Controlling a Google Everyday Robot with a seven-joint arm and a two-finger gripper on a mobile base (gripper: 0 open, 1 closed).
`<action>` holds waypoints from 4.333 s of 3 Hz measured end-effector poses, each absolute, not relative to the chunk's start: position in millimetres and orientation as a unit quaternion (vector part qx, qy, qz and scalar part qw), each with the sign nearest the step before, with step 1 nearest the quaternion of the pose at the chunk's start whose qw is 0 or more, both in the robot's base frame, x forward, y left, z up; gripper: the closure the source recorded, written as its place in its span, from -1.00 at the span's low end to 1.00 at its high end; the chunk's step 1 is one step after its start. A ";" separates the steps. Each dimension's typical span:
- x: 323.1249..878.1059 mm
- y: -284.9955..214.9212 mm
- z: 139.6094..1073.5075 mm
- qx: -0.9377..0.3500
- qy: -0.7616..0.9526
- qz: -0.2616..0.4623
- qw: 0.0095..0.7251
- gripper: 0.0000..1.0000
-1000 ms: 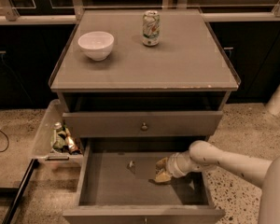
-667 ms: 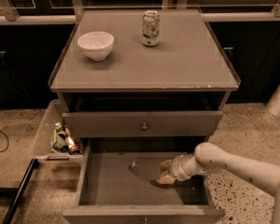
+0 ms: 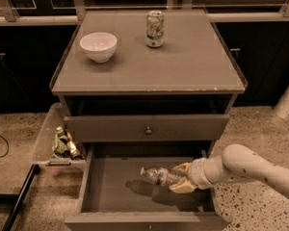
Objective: Pick water bottle from middle drawer and place on counter
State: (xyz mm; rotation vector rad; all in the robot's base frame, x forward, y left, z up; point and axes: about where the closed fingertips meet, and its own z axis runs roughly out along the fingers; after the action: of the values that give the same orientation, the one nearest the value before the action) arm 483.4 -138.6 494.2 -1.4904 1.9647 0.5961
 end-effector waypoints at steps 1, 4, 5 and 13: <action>460.0 -150.0 571.9 -0.590 0.722 0.179 0.313 1.00; 474.1 -179.3 725.6 -0.614 0.705 0.095 0.342 1.00; 481.1 -170.7 770.2 -0.638 0.676 0.065 0.364 1.00; 692.0 -168.5 921.3 -0.625 0.624 0.059 0.465 1.00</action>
Offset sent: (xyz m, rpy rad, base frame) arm -0.0255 -0.0423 0.2672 -0.2499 -0.3057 0.0354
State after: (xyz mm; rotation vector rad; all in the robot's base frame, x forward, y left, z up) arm 692.0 -168.5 921.3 -1.5353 1.5339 0.1446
